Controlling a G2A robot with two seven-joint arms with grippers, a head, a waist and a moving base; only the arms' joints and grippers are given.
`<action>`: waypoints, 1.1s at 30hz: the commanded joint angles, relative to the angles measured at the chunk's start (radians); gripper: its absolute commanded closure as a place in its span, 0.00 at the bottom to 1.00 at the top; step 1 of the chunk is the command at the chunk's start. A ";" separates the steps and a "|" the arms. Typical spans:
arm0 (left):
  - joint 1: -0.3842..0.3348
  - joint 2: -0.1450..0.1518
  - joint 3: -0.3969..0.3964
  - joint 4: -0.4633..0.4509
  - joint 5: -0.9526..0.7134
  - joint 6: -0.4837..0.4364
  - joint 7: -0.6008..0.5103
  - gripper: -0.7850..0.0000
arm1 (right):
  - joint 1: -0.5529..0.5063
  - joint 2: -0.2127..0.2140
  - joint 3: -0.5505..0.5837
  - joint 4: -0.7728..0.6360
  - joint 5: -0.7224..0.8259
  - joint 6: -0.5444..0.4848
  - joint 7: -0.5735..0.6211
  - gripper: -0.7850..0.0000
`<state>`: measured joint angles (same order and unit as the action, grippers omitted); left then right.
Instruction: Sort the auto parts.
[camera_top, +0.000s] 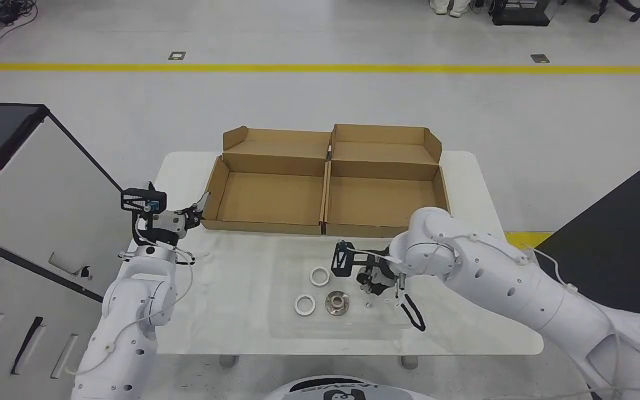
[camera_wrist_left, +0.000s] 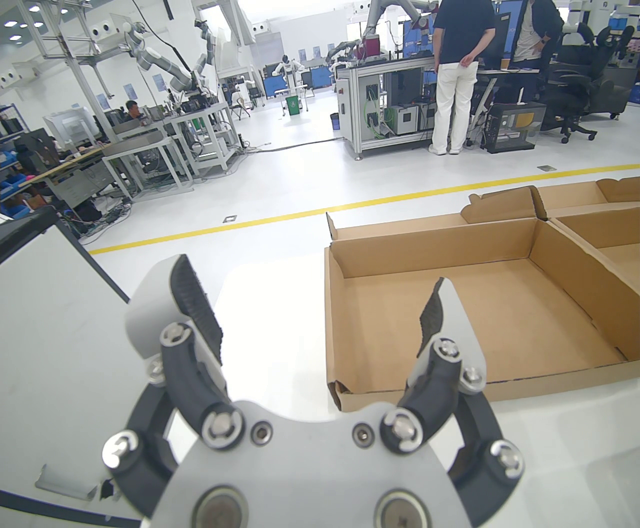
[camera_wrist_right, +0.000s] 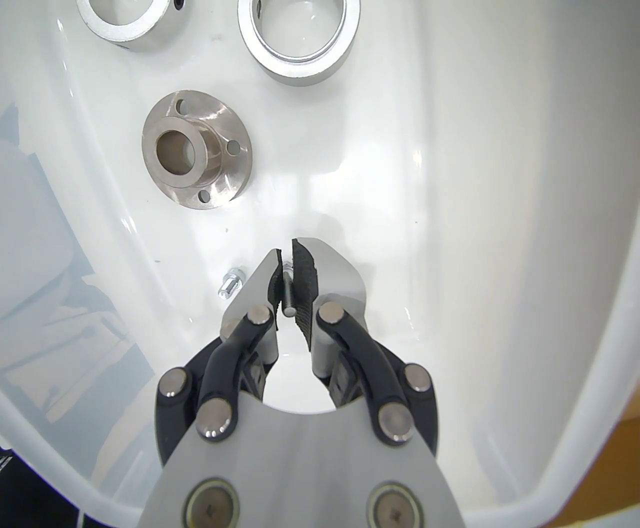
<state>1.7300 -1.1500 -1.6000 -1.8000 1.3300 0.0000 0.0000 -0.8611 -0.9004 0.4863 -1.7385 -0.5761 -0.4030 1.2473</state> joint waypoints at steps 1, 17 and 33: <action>0.000 0.000 0.000 0.000 0.000 0.000 0.000 0.00 | -0.001 0.000 0.003 -0.001 0.001 0.001 0.000 1.00; 0.000 0.000 0.000 0.000 0.000 0.000 0.000 0.00 | -0.016 -0.003 0.021 -0.001 0.001 -0.004 0.006 0.71; 0.000 0.000 0.000 0.000 0.000 0.000 0.000 0.00 | -0.030 0.005 0.052 -0.034 0.012 -0.017 0.034 0.66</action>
<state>1.7300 -1.1500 -1.6000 -1.8000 1.3300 0.0000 0.0000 -0.8889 -0.8968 0.5352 -1.7700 -0.5646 -0.4191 1.2805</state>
